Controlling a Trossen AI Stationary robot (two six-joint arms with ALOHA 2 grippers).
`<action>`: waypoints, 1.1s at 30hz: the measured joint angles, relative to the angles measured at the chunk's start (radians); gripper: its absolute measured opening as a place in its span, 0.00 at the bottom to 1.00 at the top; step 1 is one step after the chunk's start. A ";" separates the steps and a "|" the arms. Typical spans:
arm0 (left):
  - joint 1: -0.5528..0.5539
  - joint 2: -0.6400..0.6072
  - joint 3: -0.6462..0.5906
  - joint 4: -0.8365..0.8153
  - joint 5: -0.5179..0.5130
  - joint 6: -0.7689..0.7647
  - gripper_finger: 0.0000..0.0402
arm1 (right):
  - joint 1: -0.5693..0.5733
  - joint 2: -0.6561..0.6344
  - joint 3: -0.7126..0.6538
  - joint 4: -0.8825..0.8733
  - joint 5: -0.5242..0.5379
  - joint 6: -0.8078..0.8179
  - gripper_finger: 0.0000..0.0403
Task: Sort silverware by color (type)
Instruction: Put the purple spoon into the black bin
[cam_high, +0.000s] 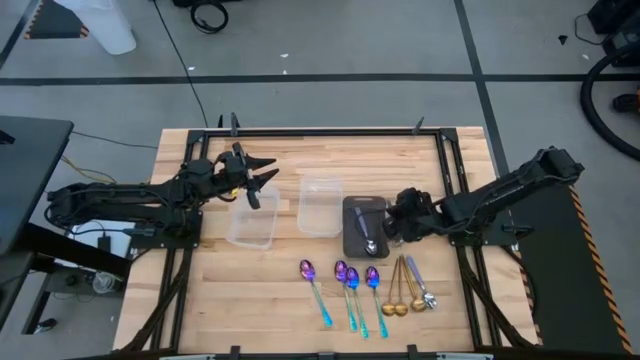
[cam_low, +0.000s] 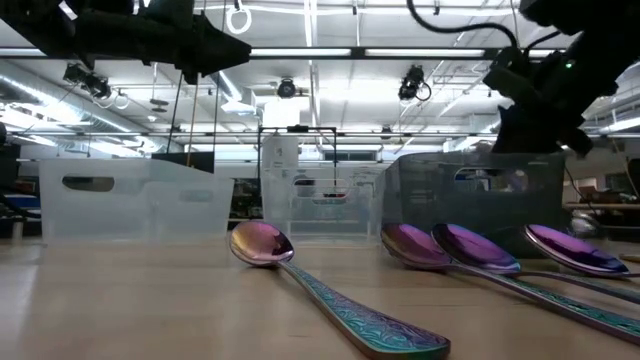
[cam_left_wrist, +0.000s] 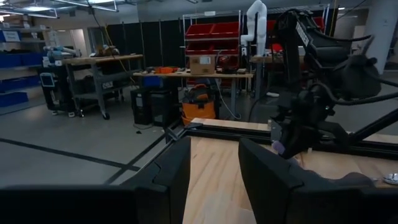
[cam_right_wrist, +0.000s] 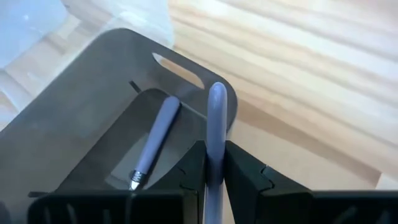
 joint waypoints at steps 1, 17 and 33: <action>0.000 0.000 0.000 0.000 0.000 0.000 0.36 | 0.013 0.000 0.000 0.000 0.021 -0.001 0.14; -0.003 0.000 0.000 -0.020 0.001 -0.044 0.36 | 0.074 0.000 0.137 -0.006 0.106 -0.187 0.14; -0.003 0.000 0.000 -0.203 0.138 -0.238 0.36 | -0.068 0.006 0.277 0.232 -0.167 -0.471 0.14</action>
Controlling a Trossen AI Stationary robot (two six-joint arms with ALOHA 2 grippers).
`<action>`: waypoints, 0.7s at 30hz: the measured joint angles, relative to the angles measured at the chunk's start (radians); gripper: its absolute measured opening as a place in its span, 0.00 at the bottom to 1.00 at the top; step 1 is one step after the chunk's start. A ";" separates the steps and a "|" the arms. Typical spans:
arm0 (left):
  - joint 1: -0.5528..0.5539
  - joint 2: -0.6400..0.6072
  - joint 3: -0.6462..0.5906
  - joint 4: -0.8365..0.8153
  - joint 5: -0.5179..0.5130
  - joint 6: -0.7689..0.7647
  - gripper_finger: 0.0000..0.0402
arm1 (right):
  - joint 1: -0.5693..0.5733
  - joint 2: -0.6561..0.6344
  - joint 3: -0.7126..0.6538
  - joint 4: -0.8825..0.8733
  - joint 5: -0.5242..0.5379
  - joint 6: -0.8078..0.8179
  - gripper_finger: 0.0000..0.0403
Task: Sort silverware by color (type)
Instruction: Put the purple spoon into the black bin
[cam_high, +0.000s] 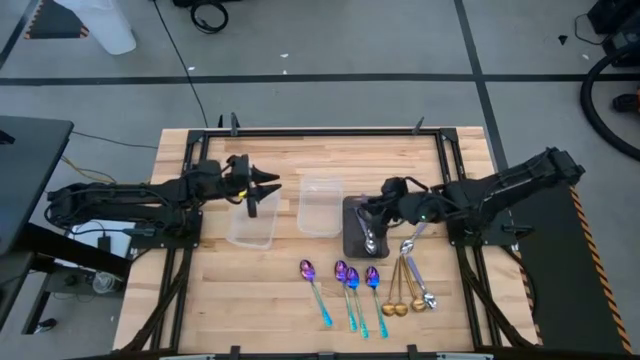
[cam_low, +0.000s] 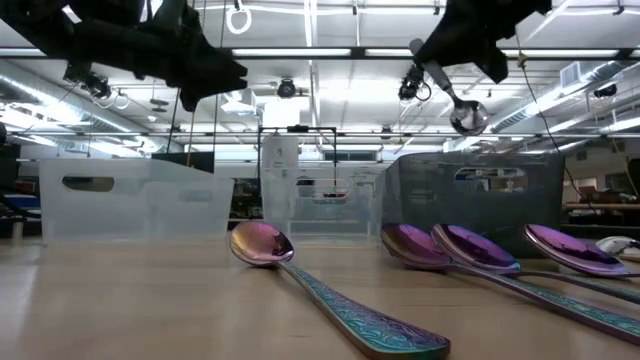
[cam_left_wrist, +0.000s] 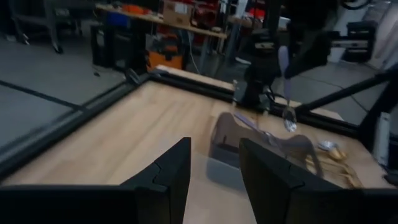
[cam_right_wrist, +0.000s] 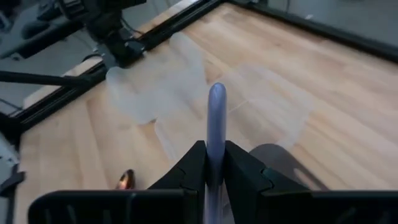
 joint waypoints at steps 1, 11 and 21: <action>0.000 0.000 0.000 -0.008 0.011 -0.008 0.36 | -0.013 0.002 0.000 0.002 -0.029 -0.001 0.14; -0.013 0.000 0.000 -0.040 0.041 -0.051 0.36 | -0.139 0.110 0.000 0.025 -0.292 0.013 0.14; -0.030 0.000 0.000 -0.032 0.041 -0.052 0.36 | -0.209 0.249 0.000 0.039 -0.387 0.064 0.14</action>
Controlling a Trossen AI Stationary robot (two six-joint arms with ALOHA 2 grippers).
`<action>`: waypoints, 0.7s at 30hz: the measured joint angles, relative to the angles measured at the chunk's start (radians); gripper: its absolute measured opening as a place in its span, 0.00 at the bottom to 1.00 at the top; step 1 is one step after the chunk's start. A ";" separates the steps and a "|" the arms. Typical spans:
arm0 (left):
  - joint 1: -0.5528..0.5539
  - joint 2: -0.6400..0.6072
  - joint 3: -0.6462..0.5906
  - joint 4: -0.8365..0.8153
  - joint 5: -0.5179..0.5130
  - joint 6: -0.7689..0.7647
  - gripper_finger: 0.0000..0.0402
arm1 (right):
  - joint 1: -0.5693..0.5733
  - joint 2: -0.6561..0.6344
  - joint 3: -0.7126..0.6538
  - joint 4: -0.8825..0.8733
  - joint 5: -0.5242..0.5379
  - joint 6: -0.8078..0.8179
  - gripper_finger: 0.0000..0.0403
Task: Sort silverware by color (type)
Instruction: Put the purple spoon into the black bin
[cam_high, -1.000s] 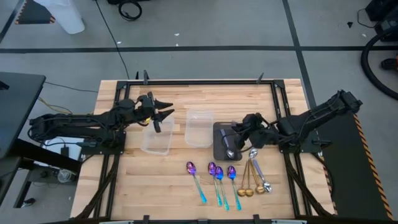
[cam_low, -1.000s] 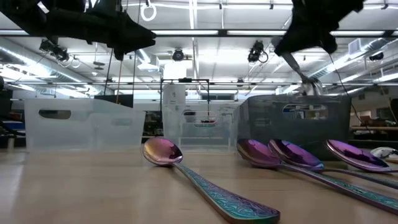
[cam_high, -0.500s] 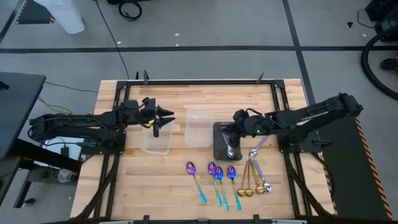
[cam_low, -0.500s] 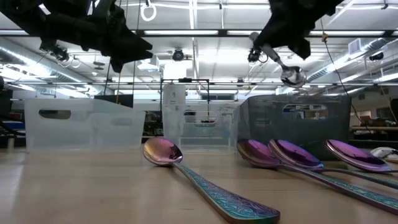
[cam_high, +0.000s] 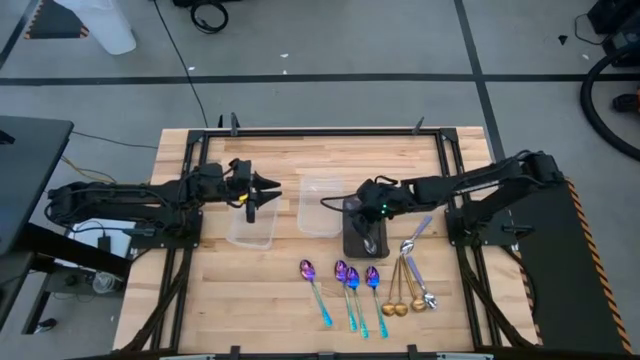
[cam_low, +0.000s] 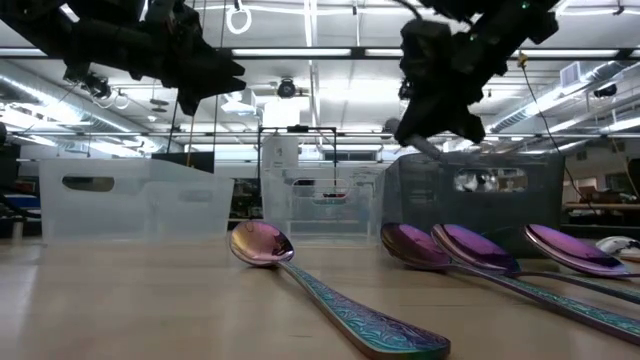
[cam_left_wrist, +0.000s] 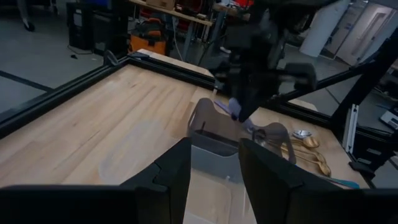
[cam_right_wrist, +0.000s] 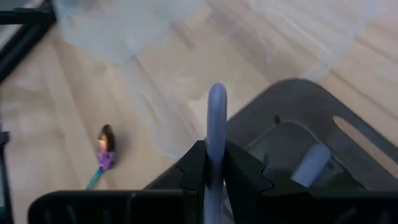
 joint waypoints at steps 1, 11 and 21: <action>0.000 0.000 0.000 0.000 0.000 0.000 0.36 | -0.007 0.012 0.000 0.001 -0.005 0.008 0.14; 0.000 0.000 0.000 0.001 0.000 0.001 0.36 | -0.071 0.089 -0.002 -0.002 -0.129 0.030 0.15; 0.000 0.000 0.000 0.005 -0.030 0.035 0.36 | -0.088 0.114 -0.001 -0.022 -0.176 0.050 0.16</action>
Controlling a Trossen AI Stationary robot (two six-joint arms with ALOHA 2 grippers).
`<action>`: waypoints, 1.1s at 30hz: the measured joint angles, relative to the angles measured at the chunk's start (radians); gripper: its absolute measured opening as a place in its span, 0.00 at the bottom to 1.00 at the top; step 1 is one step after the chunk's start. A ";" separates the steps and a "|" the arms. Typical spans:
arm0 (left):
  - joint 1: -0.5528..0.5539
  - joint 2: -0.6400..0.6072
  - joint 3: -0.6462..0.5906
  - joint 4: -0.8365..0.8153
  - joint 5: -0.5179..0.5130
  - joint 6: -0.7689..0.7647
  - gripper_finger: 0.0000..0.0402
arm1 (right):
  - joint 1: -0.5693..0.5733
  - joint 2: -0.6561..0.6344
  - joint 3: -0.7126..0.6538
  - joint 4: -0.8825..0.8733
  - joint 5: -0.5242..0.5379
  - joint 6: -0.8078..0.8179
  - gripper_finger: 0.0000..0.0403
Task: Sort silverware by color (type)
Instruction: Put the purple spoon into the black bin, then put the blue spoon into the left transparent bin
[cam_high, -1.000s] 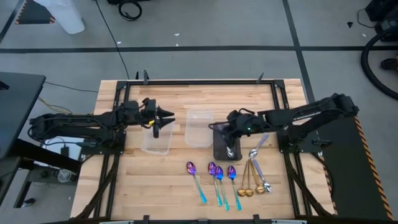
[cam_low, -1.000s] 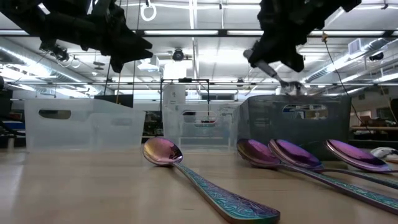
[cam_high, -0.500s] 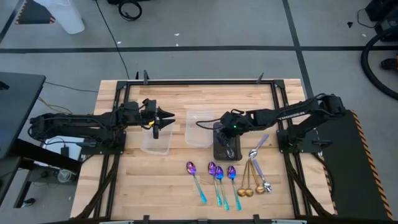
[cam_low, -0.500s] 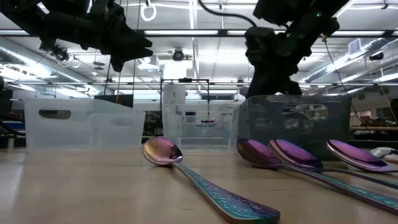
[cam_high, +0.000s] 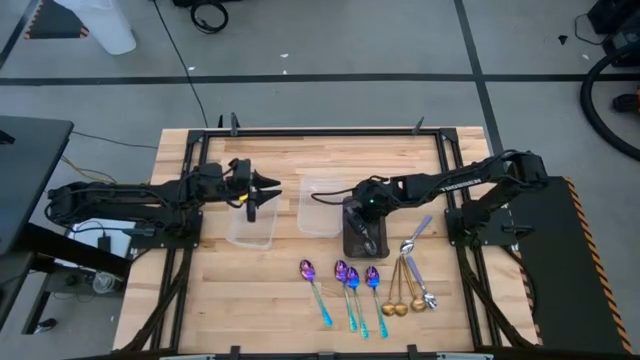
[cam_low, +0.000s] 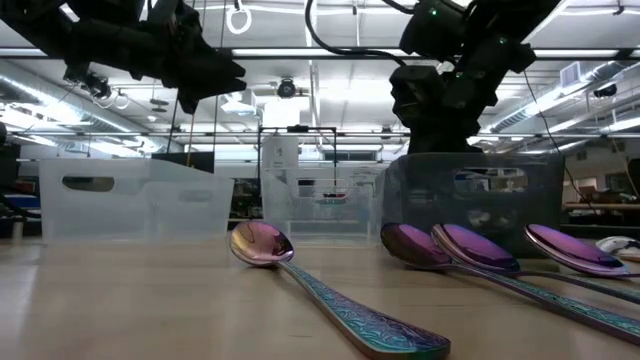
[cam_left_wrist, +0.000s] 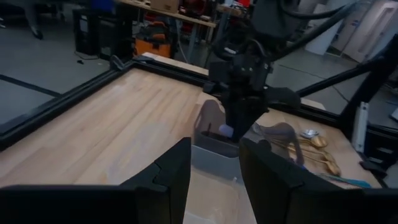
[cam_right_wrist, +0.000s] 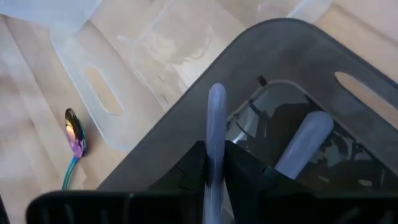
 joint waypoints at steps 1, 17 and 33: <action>0.000 0.000 0.000 0.003 -0.010 0.002 0.36 | -0.001 0.000 0.000 0.000 0.000 0.001 0.16; 0.002 0.000 0.000 0.180 -0.081 0.187 0.36 | -0.004 -0.033 0.000 -0.014 -0.042 0.037 0.37; 0.008 0.000 0.000 0.327 -0.082 0.311 0.36 | 0.033 -0.235 0.000 -0.208 0.059 0.112 0.38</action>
